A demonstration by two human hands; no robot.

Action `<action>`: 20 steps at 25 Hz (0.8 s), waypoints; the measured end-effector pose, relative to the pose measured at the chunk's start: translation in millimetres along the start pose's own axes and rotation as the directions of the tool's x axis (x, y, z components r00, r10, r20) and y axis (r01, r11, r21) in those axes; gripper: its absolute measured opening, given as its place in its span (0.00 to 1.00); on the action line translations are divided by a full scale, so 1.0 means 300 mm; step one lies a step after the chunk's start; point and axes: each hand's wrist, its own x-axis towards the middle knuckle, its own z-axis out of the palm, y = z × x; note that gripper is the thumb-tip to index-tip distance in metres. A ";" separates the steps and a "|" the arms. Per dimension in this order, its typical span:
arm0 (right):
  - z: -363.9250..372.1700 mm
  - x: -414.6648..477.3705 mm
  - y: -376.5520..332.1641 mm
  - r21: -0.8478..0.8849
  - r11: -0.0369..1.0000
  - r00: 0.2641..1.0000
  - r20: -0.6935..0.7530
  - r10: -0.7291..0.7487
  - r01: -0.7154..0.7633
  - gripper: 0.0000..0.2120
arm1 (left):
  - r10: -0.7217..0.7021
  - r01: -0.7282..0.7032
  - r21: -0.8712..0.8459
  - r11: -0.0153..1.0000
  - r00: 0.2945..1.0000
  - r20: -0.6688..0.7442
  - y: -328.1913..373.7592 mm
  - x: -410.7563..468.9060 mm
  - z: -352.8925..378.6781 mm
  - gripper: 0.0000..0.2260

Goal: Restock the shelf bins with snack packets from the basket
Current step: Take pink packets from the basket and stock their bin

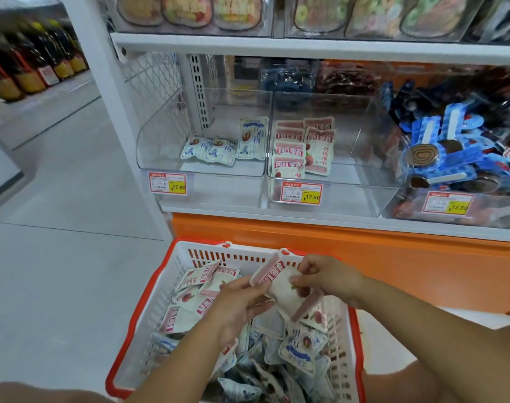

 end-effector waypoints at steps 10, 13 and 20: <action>0.088 -0.037 -0.020 -0.683 0.592 0.777 -0.056 -0.627 0.428 0.06 | -0.069 0.082 -0.172 0.982 0.994 0.080 0.074 -0.049 0.048 0.24; 0.117 -0.062 -0.043 -0.621 0.598 0.796 0.072 -0.601 0.507 0.08 | -0.013 0.029 -0.154 0.988 0.994 0.105 0.104 -0.046 0.016 0.17; 0.046 -0.024 -0.110 -0.378 0.895 0.943 -0.130 -0.305 0.237 0.24 | 0.104 -0.121 0.101 0.988 0.982 0.156 0.141 -0.056 0.007 0.16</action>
